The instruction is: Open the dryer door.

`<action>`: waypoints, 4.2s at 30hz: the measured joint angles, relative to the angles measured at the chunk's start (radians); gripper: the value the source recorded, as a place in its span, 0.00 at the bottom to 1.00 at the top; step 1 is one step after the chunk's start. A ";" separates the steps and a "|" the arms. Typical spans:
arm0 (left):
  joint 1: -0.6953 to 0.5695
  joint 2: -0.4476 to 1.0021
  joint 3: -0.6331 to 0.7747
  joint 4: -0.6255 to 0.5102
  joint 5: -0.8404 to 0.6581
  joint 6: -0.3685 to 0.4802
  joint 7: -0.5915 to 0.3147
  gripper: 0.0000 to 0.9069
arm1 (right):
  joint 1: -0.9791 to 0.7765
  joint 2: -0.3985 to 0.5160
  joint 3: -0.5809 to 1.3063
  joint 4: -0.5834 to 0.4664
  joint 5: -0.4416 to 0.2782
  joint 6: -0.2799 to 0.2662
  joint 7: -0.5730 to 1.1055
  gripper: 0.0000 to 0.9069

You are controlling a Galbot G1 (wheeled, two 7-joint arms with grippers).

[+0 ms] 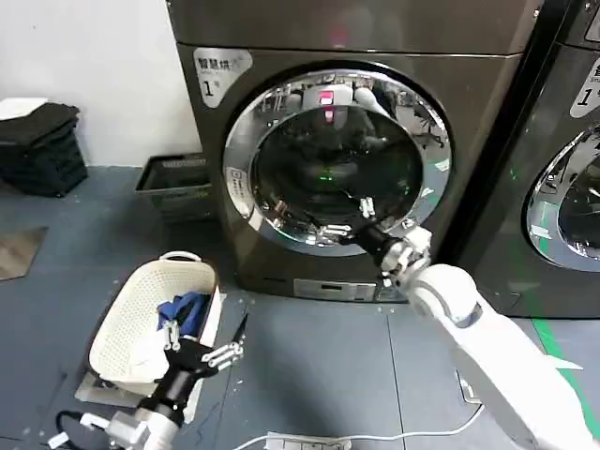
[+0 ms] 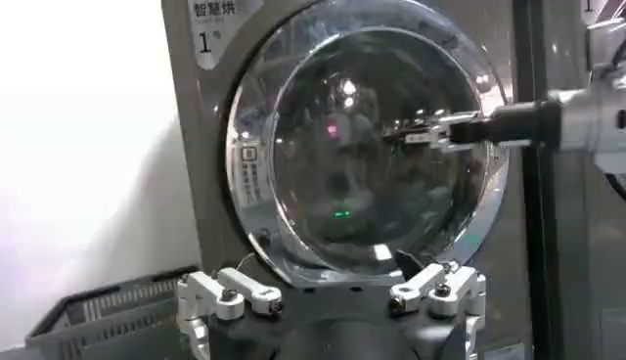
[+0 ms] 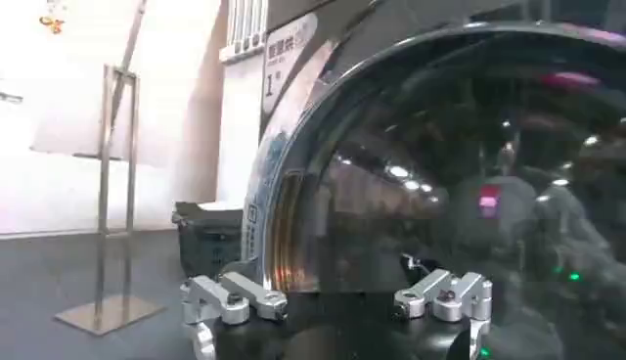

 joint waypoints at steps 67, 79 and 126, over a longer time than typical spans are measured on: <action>0.016 -0.020 0.004 -0.019 0.015 -0.007 0.003 1.00 | 0.265 0.333 -0.193 -0.487 -0.066 0.085 -0.092 1.00; 0.017 -0.020 0.002 -0.021 0.015 -0.009 0.003 1.00 | 0.285 0.346 -0.220 -0.504 -0.056 0.093 -0.149 1.00; -0.209 0.291 -0.423 0.225 -0.392 0.012 0.160 1.00 | 0.109 0.008 -0.255 0.043 0.160 0.085 -0.327 1.00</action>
